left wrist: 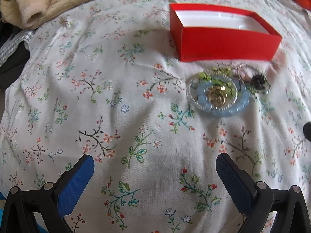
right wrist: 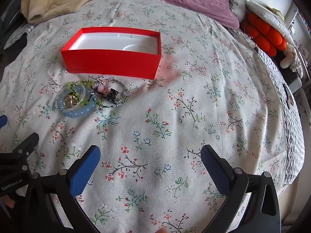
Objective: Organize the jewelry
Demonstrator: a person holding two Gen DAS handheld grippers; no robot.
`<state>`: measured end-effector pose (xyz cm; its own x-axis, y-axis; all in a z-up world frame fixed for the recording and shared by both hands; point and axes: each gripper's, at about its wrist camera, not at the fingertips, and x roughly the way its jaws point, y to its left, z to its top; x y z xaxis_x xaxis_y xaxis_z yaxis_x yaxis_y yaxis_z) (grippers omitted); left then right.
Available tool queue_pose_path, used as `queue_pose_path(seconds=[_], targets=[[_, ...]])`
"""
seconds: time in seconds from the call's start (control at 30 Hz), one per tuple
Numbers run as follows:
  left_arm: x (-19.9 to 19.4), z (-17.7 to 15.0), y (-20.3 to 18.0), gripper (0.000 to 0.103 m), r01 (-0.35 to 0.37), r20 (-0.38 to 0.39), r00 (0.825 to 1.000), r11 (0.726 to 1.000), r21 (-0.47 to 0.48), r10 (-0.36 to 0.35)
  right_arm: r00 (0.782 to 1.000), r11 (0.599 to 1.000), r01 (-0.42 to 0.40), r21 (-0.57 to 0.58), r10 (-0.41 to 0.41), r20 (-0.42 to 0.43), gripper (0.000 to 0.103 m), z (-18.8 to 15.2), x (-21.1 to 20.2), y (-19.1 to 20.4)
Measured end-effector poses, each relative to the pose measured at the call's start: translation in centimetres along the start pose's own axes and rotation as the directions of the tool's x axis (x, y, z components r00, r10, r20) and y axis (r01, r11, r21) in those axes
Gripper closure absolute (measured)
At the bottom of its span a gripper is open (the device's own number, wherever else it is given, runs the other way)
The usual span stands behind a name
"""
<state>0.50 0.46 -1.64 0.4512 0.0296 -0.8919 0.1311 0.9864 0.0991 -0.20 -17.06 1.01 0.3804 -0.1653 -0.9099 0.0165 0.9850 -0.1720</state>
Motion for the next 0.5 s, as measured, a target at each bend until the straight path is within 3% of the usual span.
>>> queue_pose_path(seconds=[0.2, 0.3, 0.5], targets=[[0.2, 1.1, 0.4, 0.000, 0.100, -0.038, 0.994, 0.995, -0.003, -0.100, 0.998, 0.998, -0.058, -0.009, 0.058, -0.038, 0.000, 0.7, 0.0, -0.4], [-0.1, 2.2, 0.6, 0.000, 0.108, -0.030, 0.994, 0.994, 0.014, -0.107, 0.996, 0.997, -0.070, -0.006, 0.070, -0.056, 0.000, 1.5, 0.0, -1.1], [0.3, 4.0, 0.7, 0.007, 0.221, -0.056, 0.974, 0.975, 0.030, -0.219, 0.983, 0.986, -0.163, 0.023, 0.165, -0.083, 0.000, 3.6, 0.2, -2.5]])
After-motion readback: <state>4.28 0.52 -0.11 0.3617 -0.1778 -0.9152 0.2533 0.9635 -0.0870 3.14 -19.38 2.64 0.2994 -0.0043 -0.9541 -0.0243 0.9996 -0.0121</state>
